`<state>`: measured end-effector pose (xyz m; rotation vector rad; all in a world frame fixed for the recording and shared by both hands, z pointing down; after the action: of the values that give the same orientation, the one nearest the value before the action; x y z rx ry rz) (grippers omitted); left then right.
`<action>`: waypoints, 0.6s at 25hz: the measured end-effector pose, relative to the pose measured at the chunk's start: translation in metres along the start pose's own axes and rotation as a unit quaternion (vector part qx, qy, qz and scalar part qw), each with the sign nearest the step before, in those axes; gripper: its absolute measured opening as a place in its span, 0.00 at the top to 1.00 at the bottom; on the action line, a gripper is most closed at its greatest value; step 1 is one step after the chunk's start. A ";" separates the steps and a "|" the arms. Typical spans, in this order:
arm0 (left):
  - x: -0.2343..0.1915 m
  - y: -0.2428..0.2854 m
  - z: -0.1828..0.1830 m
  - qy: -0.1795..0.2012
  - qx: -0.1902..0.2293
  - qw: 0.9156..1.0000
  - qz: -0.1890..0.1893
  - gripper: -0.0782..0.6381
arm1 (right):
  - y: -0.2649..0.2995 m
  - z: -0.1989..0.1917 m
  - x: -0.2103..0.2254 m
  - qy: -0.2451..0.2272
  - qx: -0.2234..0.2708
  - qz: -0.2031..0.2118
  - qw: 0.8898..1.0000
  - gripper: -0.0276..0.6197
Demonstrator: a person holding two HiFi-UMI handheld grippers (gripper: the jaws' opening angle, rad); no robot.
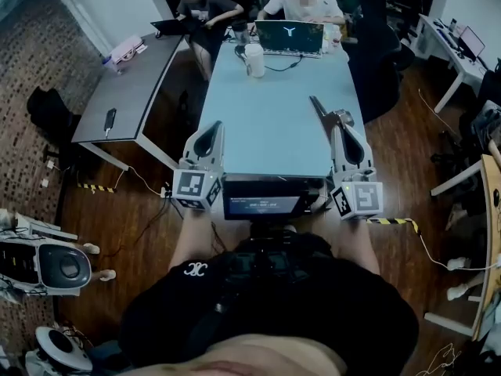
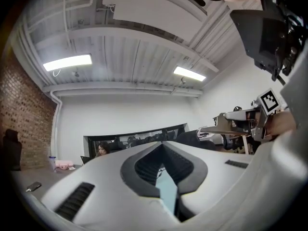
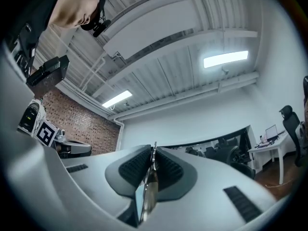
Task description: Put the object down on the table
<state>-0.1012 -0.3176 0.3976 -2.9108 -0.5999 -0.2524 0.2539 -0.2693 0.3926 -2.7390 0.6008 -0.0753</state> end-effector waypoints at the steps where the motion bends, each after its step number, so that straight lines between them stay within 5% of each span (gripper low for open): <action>1: -0.001 0.010 -0.001 -0.002 -0.001 1.000 0.005 0.89 | 0.011 -0.003 0.007 0.003 -0.006 0.009 1.000 0.92; 15: -0.017 0.068 -0.007 -0.005 -0.007 1.000 0.008 0.89 | 0.066 -0.079 0.053 0.058 -0.069 -0.013 0.996 0.94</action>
<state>-0.0903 -0.3872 0.3926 -2.9297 -0.5796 -0.2423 0.2661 -0.3721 0.4440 -2.8911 0.6235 -0.2071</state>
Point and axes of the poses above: the fingertips, and each gripper's own axes: y forward along the fingers, x to its right, z out of its top, the point moved 10 cm from there along -y, backward along the fingers, and after that the axes turned 6 degrees about z, right-handed, at the moved point
